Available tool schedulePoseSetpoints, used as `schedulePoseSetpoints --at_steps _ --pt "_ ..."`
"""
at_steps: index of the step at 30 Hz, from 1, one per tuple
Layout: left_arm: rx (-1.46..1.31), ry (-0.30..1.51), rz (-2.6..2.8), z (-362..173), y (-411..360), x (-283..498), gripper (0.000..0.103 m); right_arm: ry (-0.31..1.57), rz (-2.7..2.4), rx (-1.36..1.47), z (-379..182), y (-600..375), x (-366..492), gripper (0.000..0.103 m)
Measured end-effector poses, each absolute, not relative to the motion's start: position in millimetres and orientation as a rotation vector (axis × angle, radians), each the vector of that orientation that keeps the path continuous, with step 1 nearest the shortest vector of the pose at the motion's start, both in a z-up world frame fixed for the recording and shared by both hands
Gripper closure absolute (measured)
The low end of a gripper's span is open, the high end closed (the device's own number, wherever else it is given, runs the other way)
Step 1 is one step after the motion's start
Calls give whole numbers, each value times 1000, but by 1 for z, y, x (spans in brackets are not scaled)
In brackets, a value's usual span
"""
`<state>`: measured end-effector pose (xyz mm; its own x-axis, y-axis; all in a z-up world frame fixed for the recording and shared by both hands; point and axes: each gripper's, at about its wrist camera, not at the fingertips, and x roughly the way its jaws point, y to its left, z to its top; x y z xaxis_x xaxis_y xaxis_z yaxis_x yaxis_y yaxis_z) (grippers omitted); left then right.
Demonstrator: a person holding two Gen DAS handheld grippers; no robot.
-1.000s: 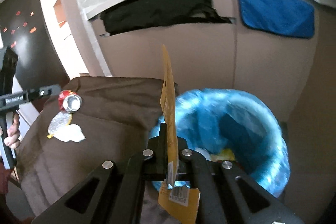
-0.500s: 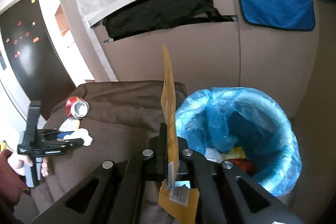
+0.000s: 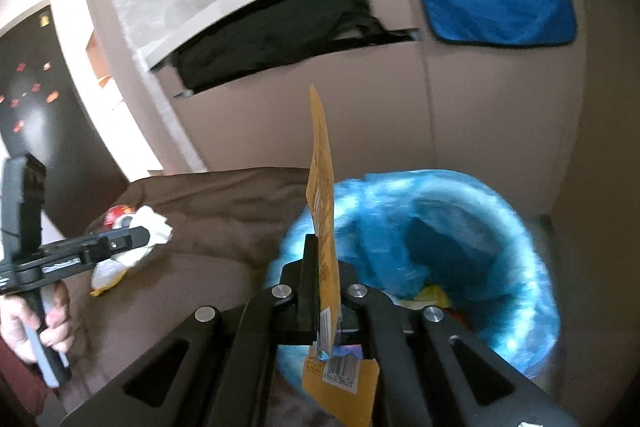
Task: Collect trash
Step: 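Carry the white tissue and yellow card over the bin and release both, then move the right gripper to the red can and grasp it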
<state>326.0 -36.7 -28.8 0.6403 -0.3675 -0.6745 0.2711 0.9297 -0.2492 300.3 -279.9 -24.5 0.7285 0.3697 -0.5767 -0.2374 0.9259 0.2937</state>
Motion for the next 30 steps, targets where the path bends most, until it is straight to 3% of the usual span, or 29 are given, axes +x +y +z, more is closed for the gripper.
schedulePoseSetpoints --at_steps 10,16,18,20,21,30 --pt "-109 864 -486 -67 -140 370 84 740 195 197 -48 -324 326 101" --pt "-131 888 -499 -79 -142 377 57 741 153 184 -57 -331 331 97" --pt "-111 882 -481 -78 -141 372 50 747 138 183 -59 -332 330 91" --pt "-103 857 -468 -73 -139 368 49 742 126 172 -59 -332 327 68" --pt "-108 844 -459 -70 -136 364 49 731 129 170 -57 -331 324 65" --pt "-128 773 -321 -40 -52 327 46 693 186 140 -35 -299 308 63"
